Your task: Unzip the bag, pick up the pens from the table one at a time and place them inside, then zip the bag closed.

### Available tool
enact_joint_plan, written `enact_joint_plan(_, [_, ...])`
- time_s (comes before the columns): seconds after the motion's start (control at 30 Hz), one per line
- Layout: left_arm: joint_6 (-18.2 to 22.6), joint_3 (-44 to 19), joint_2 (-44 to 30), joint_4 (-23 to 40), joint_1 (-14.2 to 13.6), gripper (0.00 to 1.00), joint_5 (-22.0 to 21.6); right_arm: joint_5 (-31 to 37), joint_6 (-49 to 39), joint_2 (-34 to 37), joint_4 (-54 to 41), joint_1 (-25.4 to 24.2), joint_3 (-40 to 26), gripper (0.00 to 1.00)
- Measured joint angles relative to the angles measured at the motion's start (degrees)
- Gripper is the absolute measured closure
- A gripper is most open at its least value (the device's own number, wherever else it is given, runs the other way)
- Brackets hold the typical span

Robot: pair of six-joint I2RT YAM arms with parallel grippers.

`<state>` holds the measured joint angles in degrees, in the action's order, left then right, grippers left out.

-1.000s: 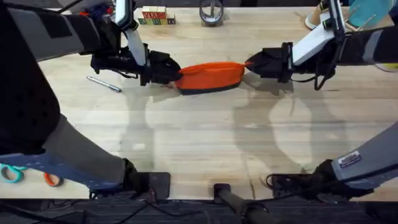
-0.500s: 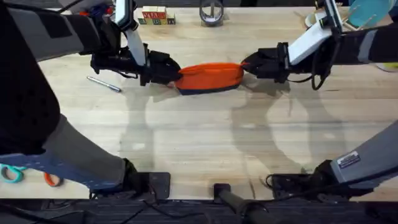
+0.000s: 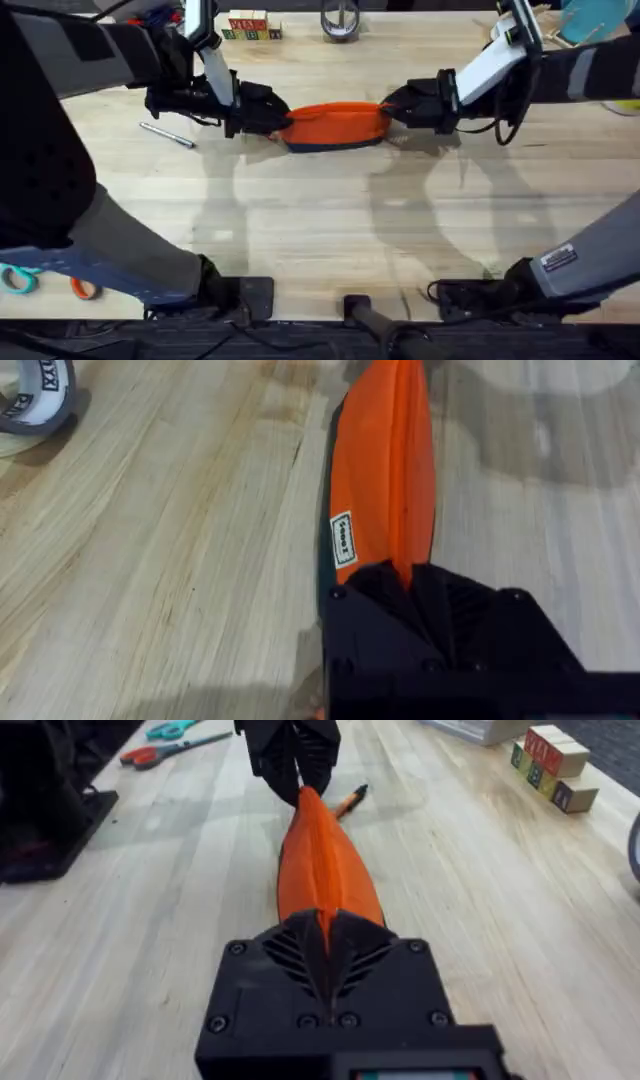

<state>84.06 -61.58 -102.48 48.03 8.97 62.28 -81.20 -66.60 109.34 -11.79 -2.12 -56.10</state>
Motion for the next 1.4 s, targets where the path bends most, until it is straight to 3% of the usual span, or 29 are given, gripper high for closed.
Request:
enact_joint_plan(0.5, [0.0,0.0,0.0,0.0,0.5,0.960,-0.4,1.4,3.4,0.0,0.0,4.0,-4.8,0.972])
enact_joint_plan(1.03, [0.0,-0.1,0.0,0.0,1.2,0.960,-1.0,3.2,5.2,0.0,-0.1,8.5,-4.9,0.972])
enact_joint_plan(1.4, [0.0,-0.1,0.0,0.0,1.1,0.960,-1.0,4.5,7.9,0.0,1.6,8.9,-4.9,0.972])
